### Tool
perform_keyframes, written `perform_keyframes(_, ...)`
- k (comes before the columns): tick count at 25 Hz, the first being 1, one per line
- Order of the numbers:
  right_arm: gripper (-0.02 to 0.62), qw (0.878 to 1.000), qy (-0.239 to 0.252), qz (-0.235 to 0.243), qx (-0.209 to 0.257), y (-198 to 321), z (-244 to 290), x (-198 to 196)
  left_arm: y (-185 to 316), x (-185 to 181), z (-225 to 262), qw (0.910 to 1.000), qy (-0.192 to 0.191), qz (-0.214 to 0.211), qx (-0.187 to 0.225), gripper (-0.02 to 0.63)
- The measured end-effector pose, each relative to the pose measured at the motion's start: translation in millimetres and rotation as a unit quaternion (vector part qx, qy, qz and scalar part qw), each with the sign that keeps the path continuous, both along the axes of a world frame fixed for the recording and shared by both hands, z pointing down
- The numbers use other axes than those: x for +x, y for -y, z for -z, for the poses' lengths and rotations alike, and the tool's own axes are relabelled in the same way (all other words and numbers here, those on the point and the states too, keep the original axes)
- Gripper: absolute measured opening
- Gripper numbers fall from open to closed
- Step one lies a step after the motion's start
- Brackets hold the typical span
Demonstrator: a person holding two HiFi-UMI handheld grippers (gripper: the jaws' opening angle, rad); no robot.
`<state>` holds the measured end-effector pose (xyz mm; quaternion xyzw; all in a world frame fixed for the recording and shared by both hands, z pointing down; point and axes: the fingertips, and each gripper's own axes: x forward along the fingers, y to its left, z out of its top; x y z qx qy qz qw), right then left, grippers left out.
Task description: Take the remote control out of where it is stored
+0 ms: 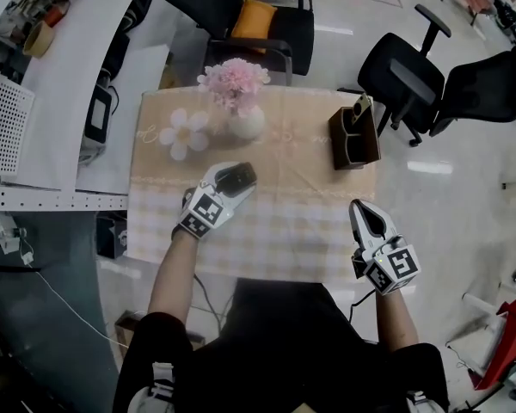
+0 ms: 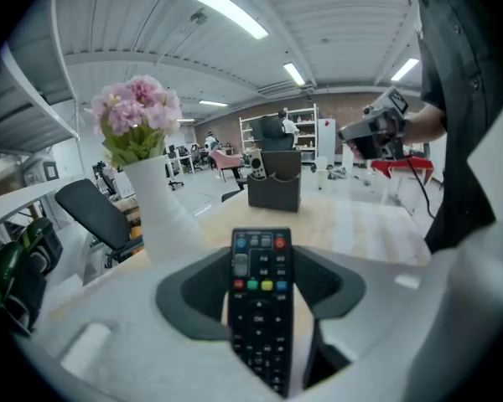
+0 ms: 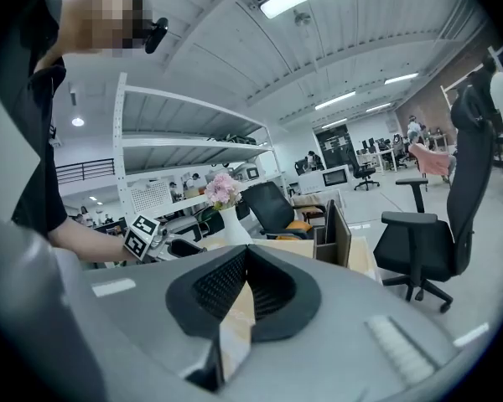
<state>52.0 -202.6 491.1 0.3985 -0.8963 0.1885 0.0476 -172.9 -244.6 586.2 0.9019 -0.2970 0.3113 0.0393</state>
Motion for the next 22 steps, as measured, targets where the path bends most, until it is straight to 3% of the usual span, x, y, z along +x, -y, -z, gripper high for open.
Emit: perform_keyframes(22,0.005,0.998,-0.003,-0.057,-0.013,5,-3,25,28,35,-77,0.9953,0.034,-0.023,-0.087,0.230)
